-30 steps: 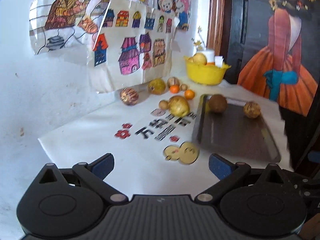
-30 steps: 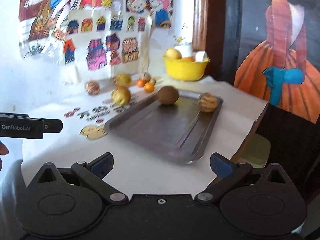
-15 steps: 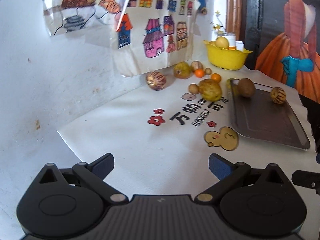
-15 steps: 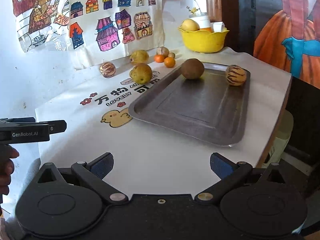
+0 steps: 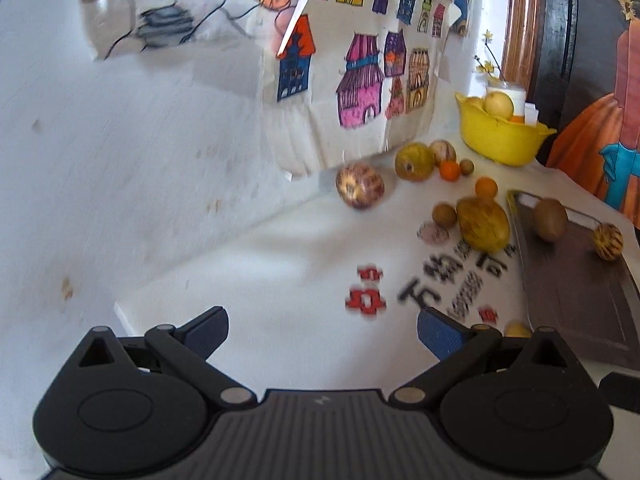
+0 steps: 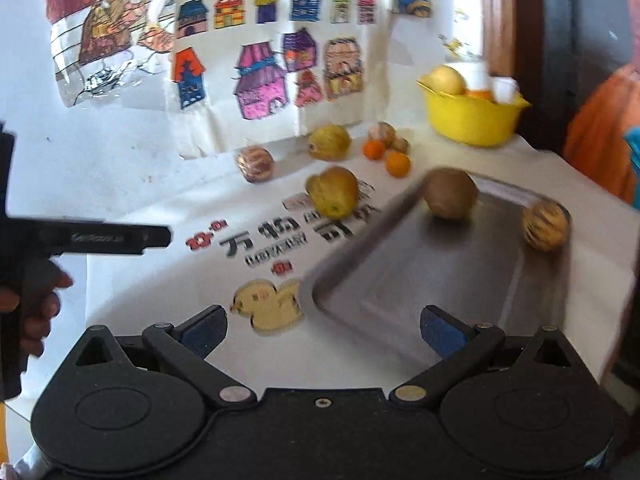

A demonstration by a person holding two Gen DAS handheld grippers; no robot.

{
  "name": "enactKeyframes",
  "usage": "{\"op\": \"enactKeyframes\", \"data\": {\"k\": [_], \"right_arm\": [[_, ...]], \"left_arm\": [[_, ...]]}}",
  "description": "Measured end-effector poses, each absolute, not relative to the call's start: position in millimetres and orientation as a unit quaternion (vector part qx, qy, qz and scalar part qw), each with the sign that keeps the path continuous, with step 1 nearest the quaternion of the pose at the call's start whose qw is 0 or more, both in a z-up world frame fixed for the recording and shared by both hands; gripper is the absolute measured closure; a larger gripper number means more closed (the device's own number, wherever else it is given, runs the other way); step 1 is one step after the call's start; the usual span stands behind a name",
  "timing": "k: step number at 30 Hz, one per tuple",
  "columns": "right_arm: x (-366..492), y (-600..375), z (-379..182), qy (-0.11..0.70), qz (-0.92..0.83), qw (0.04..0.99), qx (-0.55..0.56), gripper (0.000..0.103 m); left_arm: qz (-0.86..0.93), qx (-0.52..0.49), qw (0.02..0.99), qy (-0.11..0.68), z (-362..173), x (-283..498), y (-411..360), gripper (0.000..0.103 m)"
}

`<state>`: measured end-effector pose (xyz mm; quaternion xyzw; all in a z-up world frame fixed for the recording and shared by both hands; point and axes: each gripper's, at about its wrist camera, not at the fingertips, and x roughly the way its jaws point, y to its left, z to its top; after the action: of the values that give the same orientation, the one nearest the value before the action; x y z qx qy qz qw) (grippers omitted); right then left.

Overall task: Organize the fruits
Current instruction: 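Grasp the yellow pear with the right tool while the left tool grasps a pink striped melon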

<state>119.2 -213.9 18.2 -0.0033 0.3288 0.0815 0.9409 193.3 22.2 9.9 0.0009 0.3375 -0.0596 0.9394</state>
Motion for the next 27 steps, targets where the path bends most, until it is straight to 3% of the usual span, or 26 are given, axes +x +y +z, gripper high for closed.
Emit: {"op": "enactKeyframes", "data": {"k": [13, 27], "right_arm": [[205, -209, 15, 0.315, 0.122, 0.937, -0.088, 0.001], [277, -199, -5, 0.328, 0.109, 0.933, -0.099, 0.02]], "left_arm": [[-0.094, 0.008, 0.945, 0.312, -1, 282, 2, 0.0], [-0.11, -0.035, 0.94, 0.321, -13, 340, -6, 0.0]]}}
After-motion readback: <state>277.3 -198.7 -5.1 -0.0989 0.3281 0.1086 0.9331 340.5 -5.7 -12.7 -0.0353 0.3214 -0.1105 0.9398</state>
